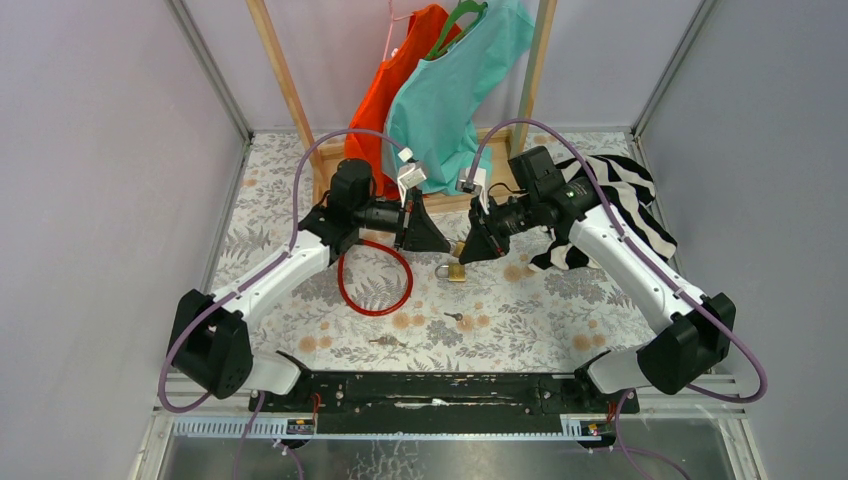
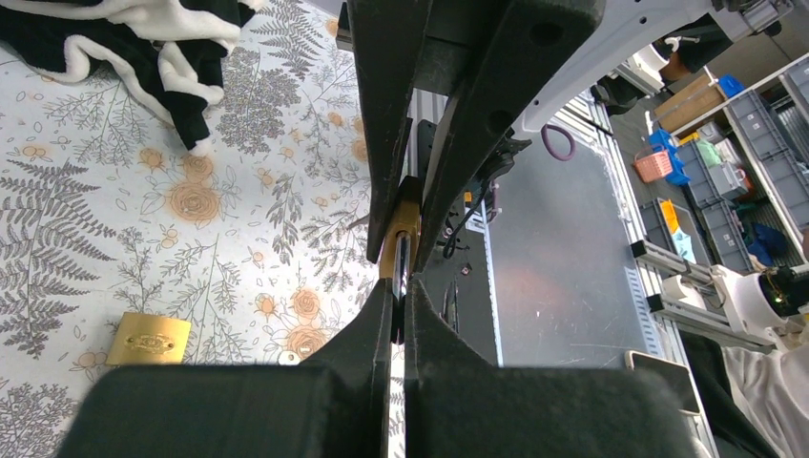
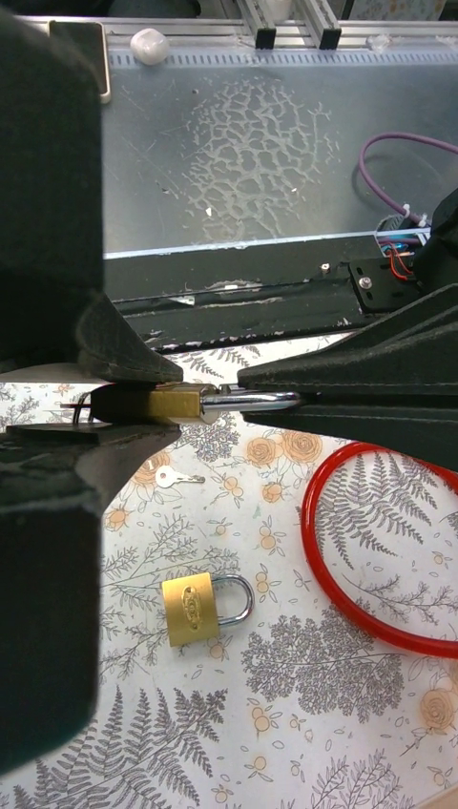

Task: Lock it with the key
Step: Lock the lock.

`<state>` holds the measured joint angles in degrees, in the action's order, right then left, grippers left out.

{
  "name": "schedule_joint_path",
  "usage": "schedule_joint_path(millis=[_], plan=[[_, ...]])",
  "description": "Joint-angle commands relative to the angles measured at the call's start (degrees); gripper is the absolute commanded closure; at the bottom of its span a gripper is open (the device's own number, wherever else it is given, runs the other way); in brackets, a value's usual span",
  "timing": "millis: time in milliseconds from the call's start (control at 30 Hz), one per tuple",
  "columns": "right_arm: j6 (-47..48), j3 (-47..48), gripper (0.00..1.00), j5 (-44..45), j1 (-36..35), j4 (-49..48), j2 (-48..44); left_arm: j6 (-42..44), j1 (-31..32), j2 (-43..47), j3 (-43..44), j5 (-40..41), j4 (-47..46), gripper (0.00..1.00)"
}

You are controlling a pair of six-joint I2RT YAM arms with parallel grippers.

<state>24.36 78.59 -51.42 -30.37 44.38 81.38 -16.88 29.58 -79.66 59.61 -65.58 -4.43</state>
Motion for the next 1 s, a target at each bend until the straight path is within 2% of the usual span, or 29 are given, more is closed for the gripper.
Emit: schedule_joint_path(millis=[0, 233, 433, 600, 967], plan=[[-2.12, 2.76, 1.0, -0.79, -2.11, -17.1, -2.02, -4.98, 3.4, -1.29, -2.02, -3.18, -6.93, 1.0], [-3.42, 2.23, 1.0, 0.88, -2.15, -18.31, -2.8, -5.52, 3.53, -1.36, -2.37, -3.36, -7.85, 1.0], [-4.57, 1.57, 1.0, -3.25, -2.15, -18.25, -2.42, -3.28, 3.6, -0.83, -2.19, -2.05, -5.82, 1.0], [-7.8, 0.58, 1.0, 0.18, -2.15, -21.7, -2.38, -2.36, 4.34, -1.16, -1.99, -1.74, -4.81, 1.0], [-13.84, 5.38, 1.0, -4.74, -2.16, -24.96, 0.8, 0.36, 6.57, -2.2, -1.88, -1.27, -2.87, 1.0]])
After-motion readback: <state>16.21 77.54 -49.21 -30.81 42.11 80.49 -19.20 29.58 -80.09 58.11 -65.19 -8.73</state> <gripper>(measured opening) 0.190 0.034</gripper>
